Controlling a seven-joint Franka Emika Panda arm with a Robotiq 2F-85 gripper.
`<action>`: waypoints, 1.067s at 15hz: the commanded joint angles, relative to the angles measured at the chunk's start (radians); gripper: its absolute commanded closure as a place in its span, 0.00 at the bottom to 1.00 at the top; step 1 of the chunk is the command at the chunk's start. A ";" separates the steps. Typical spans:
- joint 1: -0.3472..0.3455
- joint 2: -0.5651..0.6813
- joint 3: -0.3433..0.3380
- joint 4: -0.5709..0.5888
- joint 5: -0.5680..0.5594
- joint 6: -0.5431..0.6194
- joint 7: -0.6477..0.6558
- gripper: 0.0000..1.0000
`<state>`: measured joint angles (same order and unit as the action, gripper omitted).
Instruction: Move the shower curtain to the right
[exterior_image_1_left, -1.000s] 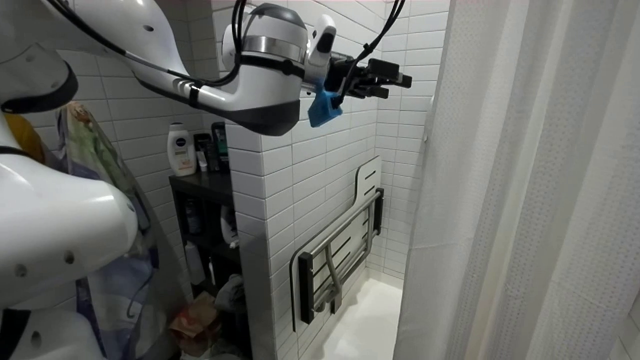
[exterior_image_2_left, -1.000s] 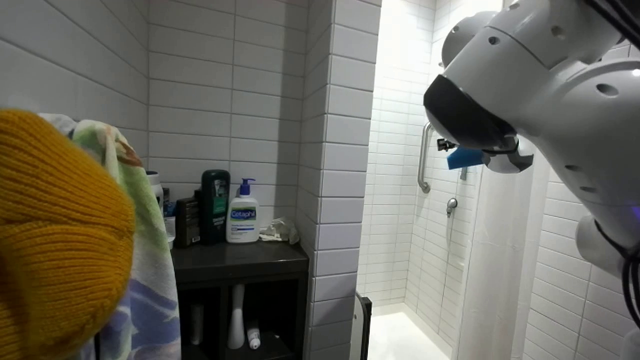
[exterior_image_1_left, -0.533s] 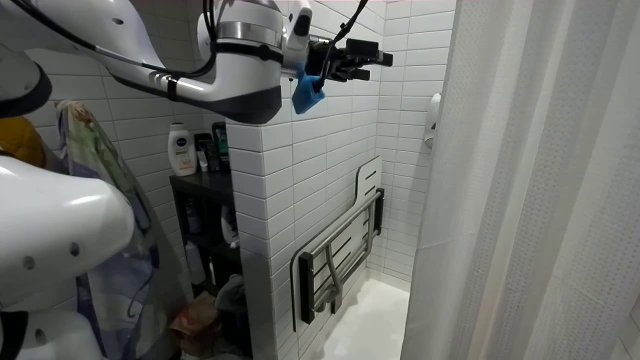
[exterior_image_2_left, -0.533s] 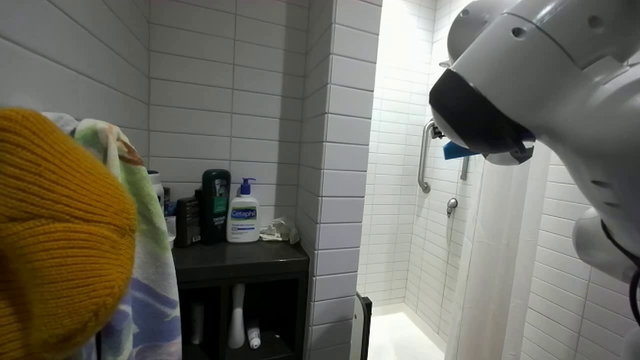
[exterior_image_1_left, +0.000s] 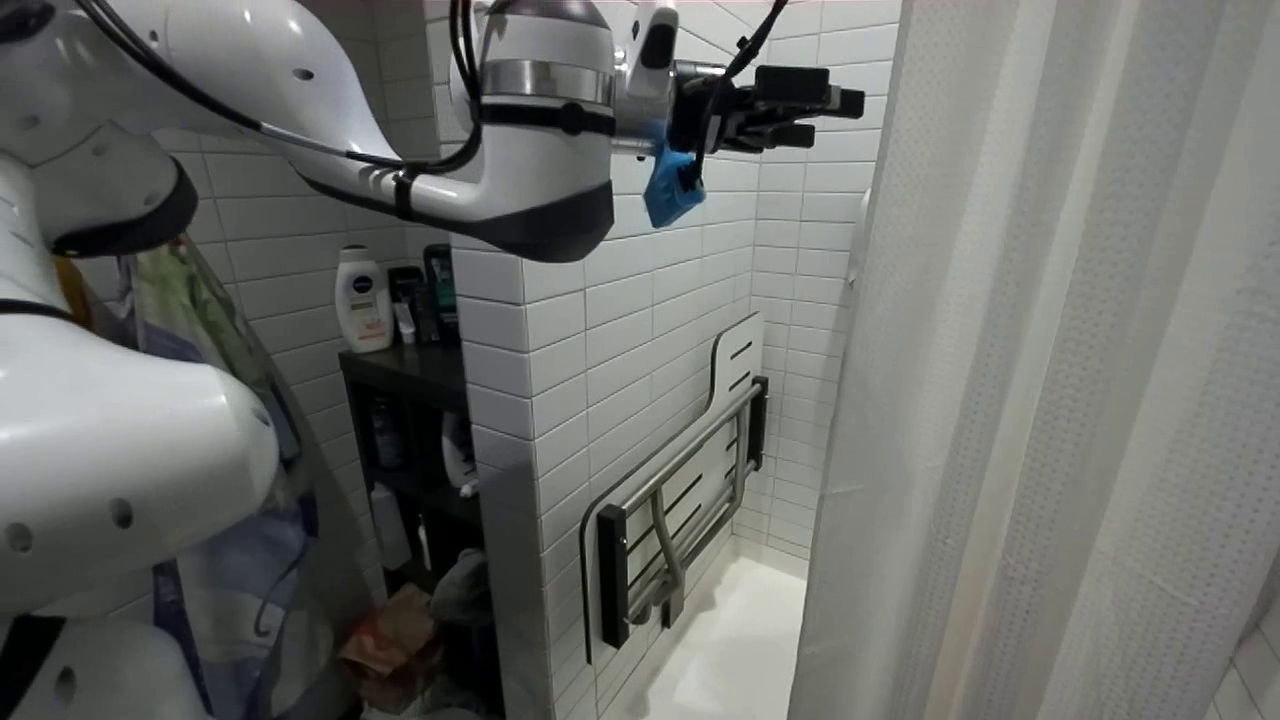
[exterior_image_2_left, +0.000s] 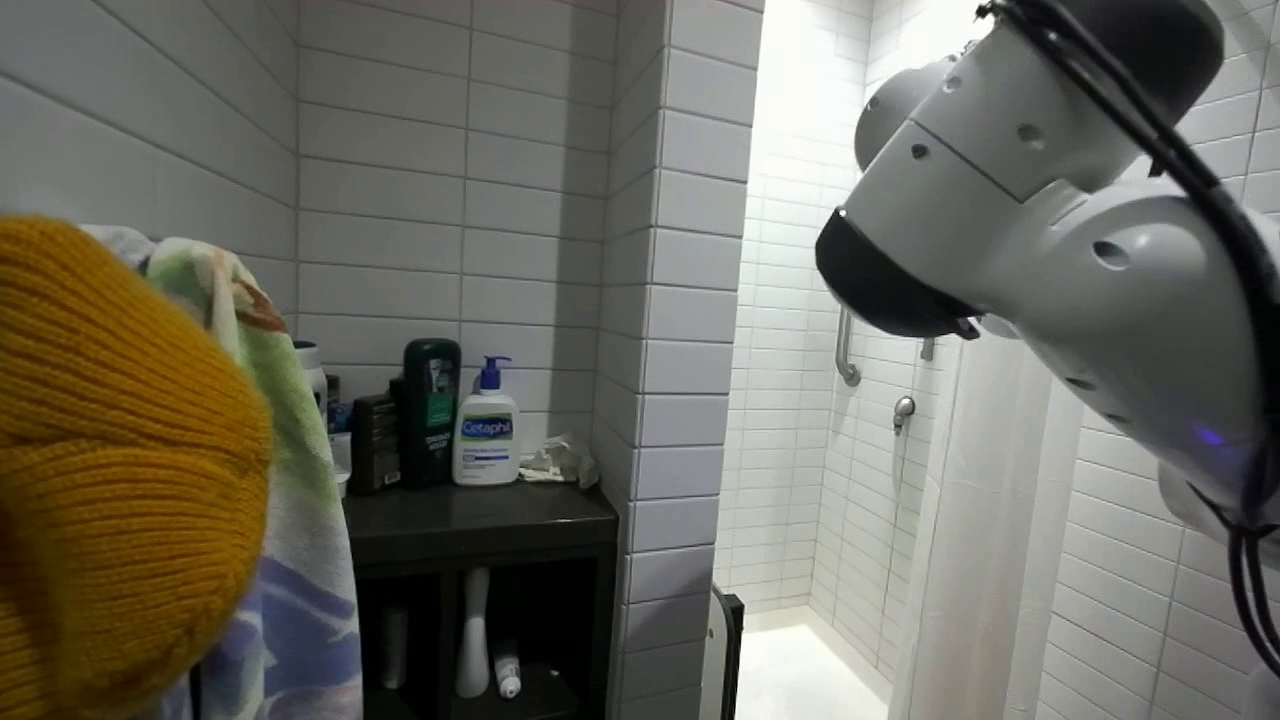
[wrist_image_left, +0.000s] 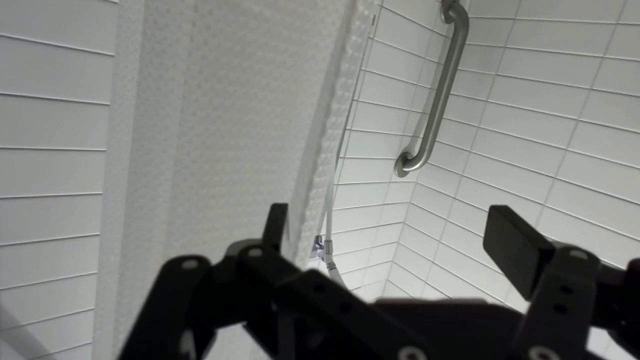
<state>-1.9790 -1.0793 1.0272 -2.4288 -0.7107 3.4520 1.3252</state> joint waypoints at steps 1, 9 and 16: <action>-0.131 -0.058 0.060 0.039 0.061 0.006 0.022 0.00; -0.238 -0.046 0.232 0.075 0.560 -0.067 -0.377 0.02; -0.353 -0.067 0.342 0.158 0.810 -0.171 -0.582 0.61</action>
<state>-2.2742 -1.1245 1.3310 -2.3009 0.0279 3.3122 0.8054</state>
